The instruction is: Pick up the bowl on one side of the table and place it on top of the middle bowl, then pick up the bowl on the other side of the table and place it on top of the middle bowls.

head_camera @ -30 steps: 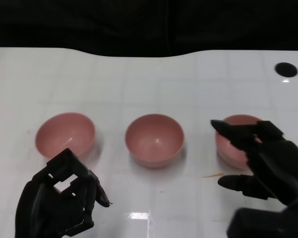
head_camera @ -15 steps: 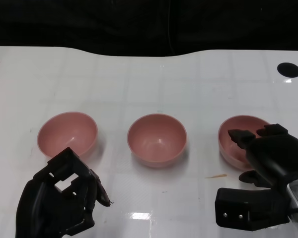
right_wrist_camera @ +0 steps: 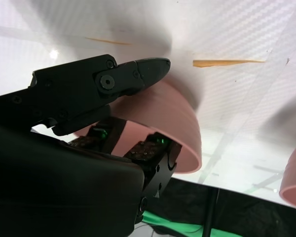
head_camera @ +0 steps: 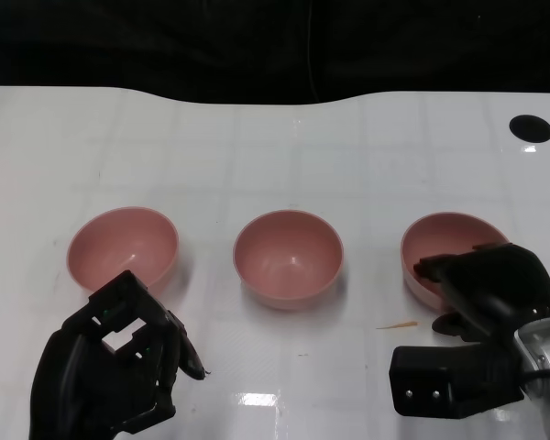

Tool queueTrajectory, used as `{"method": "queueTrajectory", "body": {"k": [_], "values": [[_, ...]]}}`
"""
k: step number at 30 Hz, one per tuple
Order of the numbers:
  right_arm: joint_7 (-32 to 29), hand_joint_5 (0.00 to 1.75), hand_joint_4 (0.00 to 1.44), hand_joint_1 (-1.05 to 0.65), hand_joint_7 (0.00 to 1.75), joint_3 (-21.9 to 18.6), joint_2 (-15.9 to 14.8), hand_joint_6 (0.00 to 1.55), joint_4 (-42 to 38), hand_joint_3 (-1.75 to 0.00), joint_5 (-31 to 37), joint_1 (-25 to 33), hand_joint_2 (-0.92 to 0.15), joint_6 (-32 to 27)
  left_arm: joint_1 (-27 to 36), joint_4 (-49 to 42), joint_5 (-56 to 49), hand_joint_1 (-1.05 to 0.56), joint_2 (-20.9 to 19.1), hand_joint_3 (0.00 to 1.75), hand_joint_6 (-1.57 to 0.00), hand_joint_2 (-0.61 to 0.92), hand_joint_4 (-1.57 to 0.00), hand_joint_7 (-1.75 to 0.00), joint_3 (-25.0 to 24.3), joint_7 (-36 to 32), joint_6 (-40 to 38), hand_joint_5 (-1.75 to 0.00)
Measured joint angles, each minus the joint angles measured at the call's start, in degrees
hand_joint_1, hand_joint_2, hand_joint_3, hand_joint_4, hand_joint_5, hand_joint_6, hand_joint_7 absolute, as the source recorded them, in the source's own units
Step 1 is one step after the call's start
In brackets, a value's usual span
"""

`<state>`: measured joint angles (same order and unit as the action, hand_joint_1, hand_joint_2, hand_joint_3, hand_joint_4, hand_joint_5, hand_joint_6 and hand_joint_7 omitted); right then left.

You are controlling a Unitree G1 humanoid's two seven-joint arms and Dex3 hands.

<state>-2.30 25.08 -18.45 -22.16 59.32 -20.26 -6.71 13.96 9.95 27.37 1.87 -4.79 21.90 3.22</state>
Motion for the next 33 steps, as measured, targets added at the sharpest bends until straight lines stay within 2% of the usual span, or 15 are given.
{"method": "queueTrajectory", "body": {"k": [2,6,8,10,11,12,13,15,16,18,20,23,25,28,33], "values": [[-0.4,1.34,0.67,-0.45,0.14,0.7,0.2,1.1,-2.1,-0.21,-0.5,-1.7,-0.92,0.5,0.0,0.0,0.0,-0.37,0.0,1.21,-0.73,0.46,-0.77,-1.49,0.0,0.0,0.0,-1.72],[-3.5,1.44,0.67,-0.39,0.17,1.9,1.2,1.12,-7.3,-0.21,-2.0,-5.2,-0.92,1.7,0.1,0.3,-0.1,-0.37,0.0,1.21,-0.73,0.46,-0.77,-1.5,0.2,0.0,-0.1,-1.72],[-6.3,1.65,0.71,-0.3,0.2,2.5,1.6,1.18,-10.5,-0.1,-2.7,-6.8,-0.92,3.5,0.1,0.5,-0.1,-0.38,0.0,1.2,-0.73,0.46,-0.77,-1.5,0.2,-0.2,-0.2,-1.73],[-8.9,1.7,0.72,-0.28,0.21,3.1,1.8,1.19,-13.3,-0.07,-3.3,-8.3,-0.92,5.2,0.2,0.7,-0.1,-0.39,0.0,1.19,-0.73,0.46,-0.77,-1.5,0.2,-0.3,-0.4,-1.73],[-10.8,1.72,0.79,-0.25,0.64,3.3,2.0,1.1,-15.0,-0.1,-3.8,-8.9,-0.91,6.3,0.1,0.8,-0.1,-0.39,0.0,1.19,-0.72,0.46,-0.77,-1.5,0.3,-0.3,-0.5,-1.73],[-13.4,1.74,0.84,-0.23,1.29,3.4,2.2,0.82,-16.6,-0.13,-4.1,-9.4,-0.9,7.6,0.1,0.8,-0.1,-0.39,0.0,1.19,-0.72,0.47,-0.77,-1.5,0.2,-0.3,-0.5,-1.73],[-15.8,1.74,0.86,-0.22,1.51,3.4,2.3,0.72,-17.9,-0.14,-4.6,-9.9,-0.9,8.7,0.1,0.8,-0.1,-0.39,0.0,1.19,-0.72,0.47,-0.77,-1.5,0.2,-0.3,-0.5,-1.73],[-19.9,1.75,0.88,-0.2,1.7,3.3,2.3,0.66,-19.9,-0.19,-5.3,-11.0,-0.9,10.5,0.1,0.8,-0.2,-0.39,0.0,1.19,-0.72,0.47,-0.78,-1.5,0.2,-0.3,-0.5,-1.73],[-21.9,1.75,0.89,-0.19,1.72,3.2,2.3,0.67,-20.4,-0.38,-5.8,-11.4,-0.8,11.6,0.0,0.8,-0.2,-0.39,0.0,1.2,-0.72,0.47,-0.78,-1.51,0.2,-0.3,-0.5,-1.74],[-25.9,1.75,0.91,-0.19,1.74,2.7,2.3,0.7,-20.5,-0.89,-6.4,-12.2,-0.54,14.0,0.0,0.8,-0.2,-0.4,0.0,1.19,-0.72,0.46,-0.78,-1.51,0.2,-0.4,-0.6,-1.74],[-28.3,1.75,0.92,-0.19,1.75,2.3,2.3,0.72,-19.3,-1.07,-7.0,-12.6,-0.47,15.5,0.0,0.8,-0.2,-0.4,0.0,1.18,-0.72,0.46,-0.78,-1.51,0.2,-0.8,-0.8,-1.75],[-30.2,1.75,0.93,-0.21,1.75,2.0,2.3,0.73,-15.7,-1.12,-7.5,-12.5,-0.45,17.6,-0.1,0.8,-0.2,-0.38,0.0,1.21,-0.72,0.45,-0.79,-1.52,0.2,-1.3,-1.3,-1.75],[-30.8,1.75,0.92,-0.23,1.75,1.9,2.3,0.71,-12.8,-1.08,-7.9,-12.4,-0.49,18.6,-0.2,0.8,-0.2,-0.38,0.0,1.22,-0.72,0.45,-0.78,-1.52,0.2,-1.3,-1.6,-1.75],[-30.7,1.75,0.92,-0.2,1.75,1.8,2.6,0.71,-8.8,-1.05,-8.7,-12.4,-0.48,20.7,-0.3,0.7,-0.1,-0.37,0.0,1.23,-0.72,0.45,-0.78,-1.53,0.2,-1.3,-1.7,-1.75],[-28.9,1.75,0.94,-0.25,1.75,2.0,4.4,0.74,-5.6,-1.07,-9.7,-12.4,-0.54,23.4,-0.7,0.6,0.1,-0.36,0.1,1.25,-0.72,0.44,-0.78,-1.51,0.0,-1.3,-1.6,-1.74]]}}
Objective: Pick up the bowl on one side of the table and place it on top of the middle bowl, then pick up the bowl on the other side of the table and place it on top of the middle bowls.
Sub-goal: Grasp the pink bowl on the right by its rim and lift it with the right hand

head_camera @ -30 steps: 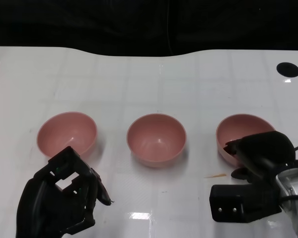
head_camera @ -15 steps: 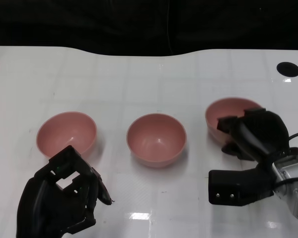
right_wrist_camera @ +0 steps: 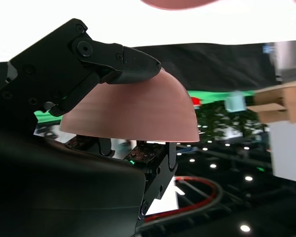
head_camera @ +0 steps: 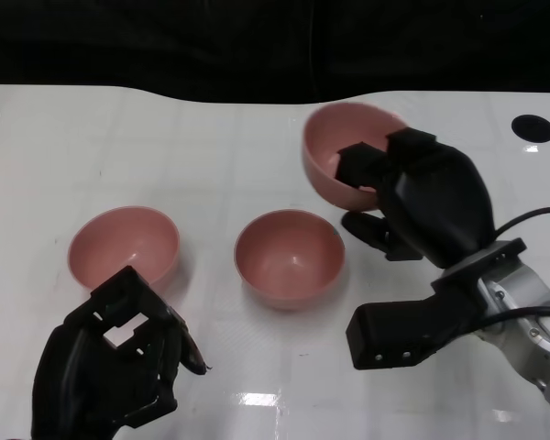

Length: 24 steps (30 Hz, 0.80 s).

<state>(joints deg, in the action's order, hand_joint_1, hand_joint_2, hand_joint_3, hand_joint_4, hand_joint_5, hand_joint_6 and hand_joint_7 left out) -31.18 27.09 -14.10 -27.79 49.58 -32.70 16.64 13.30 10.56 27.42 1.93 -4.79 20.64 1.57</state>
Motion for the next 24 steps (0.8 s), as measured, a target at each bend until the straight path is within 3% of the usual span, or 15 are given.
{"method": "queueTrajectory", "body": {"k": [9,15,17,18,20,21,24], "values": [[2.3,1.75,0.95,-0.24,1.75,2.2,4.7,0.75,-2.5,-1.19,-0.4,-2.3,-0.37,2.1,-0.5,-0.5,0.0,-0.39,0.0,1.2,-0.72,0.45,-0.78,-1.51,-0.1,0.2,0.0,-1.73],[1.8,1.75,0.94,-0.25,1.75,4.0,5.9,0.72,-8.8,-1.22,-0.1,-3.0,-0.38,3.7,-0.1,-0.3,-0.1,-0.4,0.3,1.19,-0.73,0.45,-0.78,-1.5,0.2,0.1,0.1,-1.74],[1.8,1.75,0.93,-0.26,1.67,4.5,6.2,0.67,-10.0,-1.09,0.4,-3.0,-0.43,3.9,0.3,0.1,-0.3,-0.39,0.5,1.19,-0.73,0.45,-0.78,-1.5,0.5,0.1,0.1,-1.75],[1.8,1.75,0.94,-0.26,1.46,4.7,6.2,0.77,-10.6,-0.99,0.7,-3.0,-0.45,3.9,0.6,0.5,-0.4,-0.39,0.7,1.2,-0.74,0.45,-0.78,-1.51,0.6,-0.1,0.1,-1.75],[1.8,1.75,0.94,-0.25,1.39,5.1,6.2,0.84,-11.7,-0.93,0.8,-3.1,-0.48,4.0,1.0,1.2,-0.7,-0.39,1.0,1.2,-0.73,0.45,-0.78,-1.51,1.0,-0.3,0.1,-1.75],[1.8,1.75,0.95,-0.24,1.41,5.4,6.2,0.84,-12.2,-0.91,0.9,-3.1,-0.48,4.0,1.2,1.4,-0.8,-0.39,1.1,1.21,-0.73,0.45,-0.78,-1.51,1.2,-0.3,0.1,-1.75],[1.9,1.75,0.95,-0.24,1.69,6.4,6.3,0.74,-13.8,-0.96,1.1,-3.1,-0.47,4.6,1.2,1.9,-1.3,-0.39,1.3,1.21,-0.73,0.45,-0.78,-1.51,1.5,-0.4,0.1,-1.75]]}}
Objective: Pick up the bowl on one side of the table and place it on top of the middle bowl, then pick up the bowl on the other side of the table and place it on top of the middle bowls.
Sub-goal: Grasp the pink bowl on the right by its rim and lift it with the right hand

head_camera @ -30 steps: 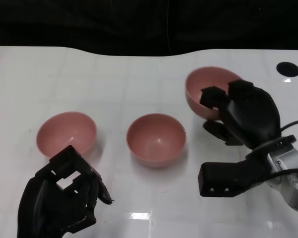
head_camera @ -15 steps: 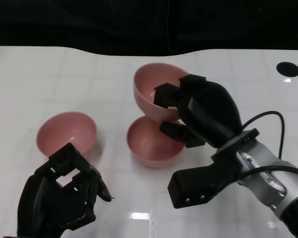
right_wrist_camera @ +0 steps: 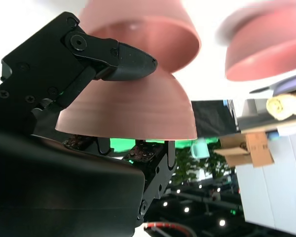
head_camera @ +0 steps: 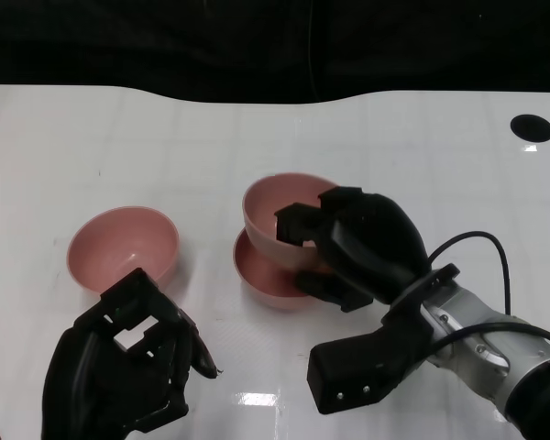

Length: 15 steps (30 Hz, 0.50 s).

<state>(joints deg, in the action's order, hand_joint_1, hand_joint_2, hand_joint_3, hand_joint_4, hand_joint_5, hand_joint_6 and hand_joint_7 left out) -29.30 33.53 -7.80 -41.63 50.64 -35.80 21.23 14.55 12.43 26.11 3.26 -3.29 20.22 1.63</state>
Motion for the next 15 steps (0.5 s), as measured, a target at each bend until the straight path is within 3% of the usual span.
{"method": "queueTrajectory", "body": {"k": [1,2,3,5,7,10,15], "values": [[0.1,1.75,0.92,-0.24,1.66,0.2,0.0,0.73,-0.6,-0.98,0.0,0.0,-0.46,0.2,0.0,0.0,-0.2,-0.39,0.0,1.22,-0.72,0.45,-0.78,-1.51,0.0,-0.1,0.0,-1.75],[0.5,1.75,0.89,-0.24,1.51,0.4,0.0,0.75,-0.9,-0.98,0.1,0.0,-0.46,0.3,0.0,0.1,-0.3,-0.39,0.0,1.22,-0.72,0.45,-0.78,-1.51,0.1,-0.4,0.0,-1.75],[1.9,1.56,0.82,-0.27,1.22,0.6,0.0,0.78,-1.1,-0.9,0.0,0.0,-0.52,0.2,0.1,0.2,-0.4,-0.39,0.0,1.22,-0.72,0.44,-0.78,-1.51,0.1,-0.5,-0.1,-1.75],[6.9,0.96,0.79,-0.36,0.56,1.2,-0.1,0.85,-0.7,-0.52,-0.2,-0.1,-0.74,-0.4,0.1,0.7,-0.4,-0.39,0.1,1.22,-0.72,0.44,-0.77,-1.5,0.2,-0.8,-0.3,-1.75],[12.4,0.5,0.69,-0.43,0.16,2.1,-0.3,0.77,0.3,-0.29,-0.4,-0.3,-0.88,-1.3,0.1,0.9,-0.5,-0.39,0.1,1.22,-0.72,0.44,-0.77,-1.49,0.3,-1.1,-0.3,-1.74],[18.2,0.29,0.57,-0.56,0.02,2.3,-0.8,0.67,1.8,-0.27,-0.4,-0.4,-0.92,-2.9,0.1,0.9,-0.6,-0.39,0.2,1.21,-0.72,0.44,-0.78,-1.49,0.6,-1.1,-0.3,-1.74],[23.0,0.22,0.49,-0.67,0.0,2.3,-1.5,0.58,4.4,-0.37,-0.7,-0.3,-0.92,-4.5,0.1,0.9,-0.6,-0.39,0.4,1.19,-0.72,0.44,-0.78,-1.47,0.9,-1.2,-0.3,-1.72]]}}
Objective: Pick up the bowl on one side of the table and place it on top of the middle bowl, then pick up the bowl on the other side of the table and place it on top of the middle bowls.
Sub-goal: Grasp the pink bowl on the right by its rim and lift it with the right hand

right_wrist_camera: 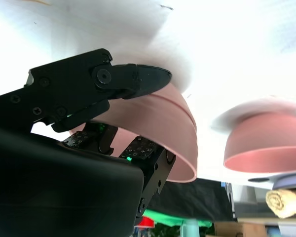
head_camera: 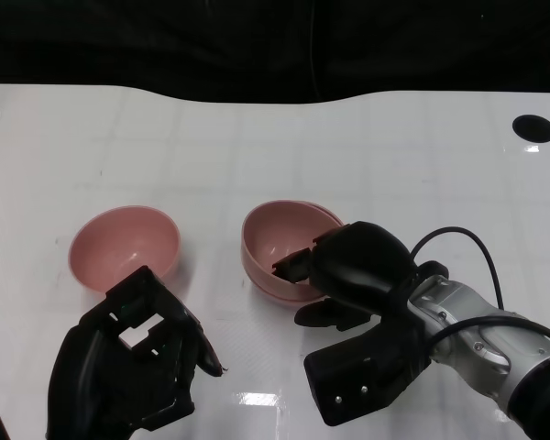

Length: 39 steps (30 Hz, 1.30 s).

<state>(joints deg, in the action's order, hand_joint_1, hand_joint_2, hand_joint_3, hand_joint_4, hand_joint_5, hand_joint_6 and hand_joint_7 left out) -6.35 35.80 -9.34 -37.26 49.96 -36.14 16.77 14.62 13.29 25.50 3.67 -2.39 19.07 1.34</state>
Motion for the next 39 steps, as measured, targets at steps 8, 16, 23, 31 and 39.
{"method": "queueTrajectory", "body": {"k": [8,16,23,31,39], "values": [[1.7,0.19,0.43,-0.72,0.0,-0.8,-1.0,0.49,5.5,-0.41,-1.6,1.6,-0.92,-1.0,-0.1,0.0,-0.1,-0.4,0.2,1.18,-0.72,0.45,-0.77,-1.47,0.2,0.0,0.0,-1.74],[3.3,0.19,0.36,-0.69,0.0,-4.1,-2.6,0.4,15.9,-0.42,-2.6,4.8,-0.92,-3.8,-0.2,-0.1,-0.2,-0.4,0.2,1.19,-0.71,0.45,-0.77,-1.49,0.0,0.0,0.0,-1.75],[0.2,0.21,0.32,-0.66,0.0,-7.5,-4.1,0.32,20.8,-0.36,-5.0,9.4,-0.92,-1.6,-0.2,-0.1,-0.4,-0.4,0.2,1.17,-0.7,0.46,-0.76,-1.49,-0.1,-0.2,0.1,-1.75],[-0.8,0.83,0.05,-0.62,0.04,-12.5,-5.3,0.37,27.2,-0.31,-12.6,18.4,-0.92,2.8,-0.2,-0.2,-0.4,-0.4,0.1,1.18,-0.71,0.45,-0.77,-1.5,-0.1,-0.2,0.1,-1.75],[2.4,0.99,0.2,-0.55,0.1,-17.7,-6.7,0.49,35.7,-0.26,-20.4,28.8,-0.92,4.7,-0.3,-0.1,-0.2,-0.4,0.0,1.15,-0.7,0.47,-0.76,-1.48,-0.1,-0.3,-0.2,-1.75]]}}
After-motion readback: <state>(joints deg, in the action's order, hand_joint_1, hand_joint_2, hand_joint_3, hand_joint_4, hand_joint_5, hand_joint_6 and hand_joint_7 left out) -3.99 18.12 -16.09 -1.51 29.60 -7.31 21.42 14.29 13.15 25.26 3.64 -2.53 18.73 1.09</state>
